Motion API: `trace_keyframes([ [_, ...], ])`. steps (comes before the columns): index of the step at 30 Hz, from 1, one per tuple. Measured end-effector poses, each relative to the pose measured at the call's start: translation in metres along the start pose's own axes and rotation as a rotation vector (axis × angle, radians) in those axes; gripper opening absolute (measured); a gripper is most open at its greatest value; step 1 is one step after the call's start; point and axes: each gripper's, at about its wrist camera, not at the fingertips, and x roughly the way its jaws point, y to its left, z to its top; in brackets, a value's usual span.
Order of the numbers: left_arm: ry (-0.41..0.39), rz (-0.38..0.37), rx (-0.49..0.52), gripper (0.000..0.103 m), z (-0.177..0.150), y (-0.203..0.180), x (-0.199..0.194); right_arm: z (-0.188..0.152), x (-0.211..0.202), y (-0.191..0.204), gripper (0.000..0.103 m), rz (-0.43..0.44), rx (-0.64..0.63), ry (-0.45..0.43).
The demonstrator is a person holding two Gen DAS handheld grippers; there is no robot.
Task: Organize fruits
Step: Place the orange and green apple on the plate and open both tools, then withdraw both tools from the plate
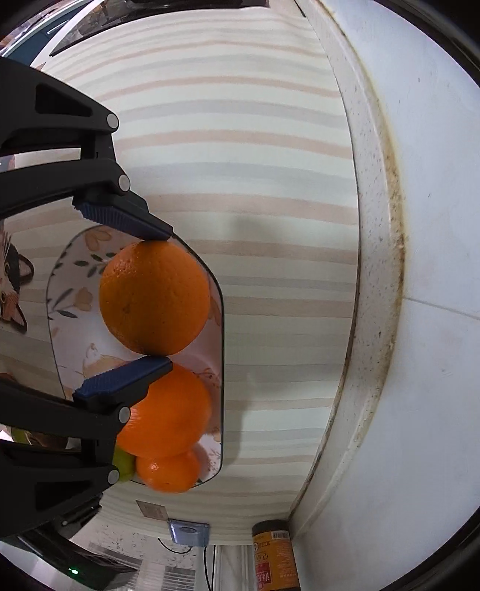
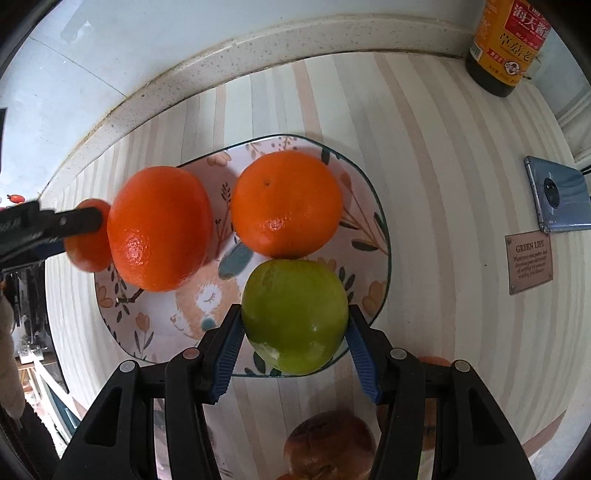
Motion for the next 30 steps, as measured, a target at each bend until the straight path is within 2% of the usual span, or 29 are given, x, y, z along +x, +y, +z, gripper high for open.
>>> trace_keyframes([
  [4,0.054,0.0,0.013,0.063,0.001,-0.006,0.016,-0.004,0.006,-0.001,0.058,0.011,-0.002,0.012],
  [7,0.055,0.02,-0.013,0.064,0.004,-0.001,0.022,-0.004,0.012,0.006,0.058,0.022,-0.009,0.021],
  [12,0.059,-0.011,-0.047,0.064,0.006,0.006,0.02,-0.003,0.019,0.005,0.061,0.034,0.008,0.024],
  [13,0.04,-0.004,-0.037,0.065,0.007,0.005,0.015,-0.003,0.018,0.003,0.066,0.04,0.018,0.022],
  [14,0.025,0.003,-0.029,0.071,0.007,0.004,0.011,-0.002,0.016,0.0,0.073,0.041,0.023,0.02],
  [15,0.01,0.01,-0.018,0.081,0.007,0.002,0.006,0.002,0.017,0.004,0.078,0.042,0.03,0.014],
  [16,0.002,0.016,-0.016,0.086,0.007,0.001,0.001,0.002,0.013,0.003,0.089,0.046,0.038,0.01],
  [17,-0.009,0.031,-0.015,0.089,0.006,0.002,-0.003,0.003,0.01,0.001,0.093,0.041,0.043,0.013],
  [20,-0.035,0.085,0.011,0.089,0.0,0.001,-0.015,0.001,0.002,-0.003,0.093,0.026,0.054,0.028],
  [26,-0.076,0.123,0.015,0.089,-0.046,0.005,-0.032,-0.015,-0.023,-0.001,0.095,-0.064,-0.006,0.025],
  [30,-0.115,0.117,0.023,0.089,-0.087,-0.002,-0.048,-0.03,-0.039,0.007,0.095,-0.079,-0.055,0.016],
])
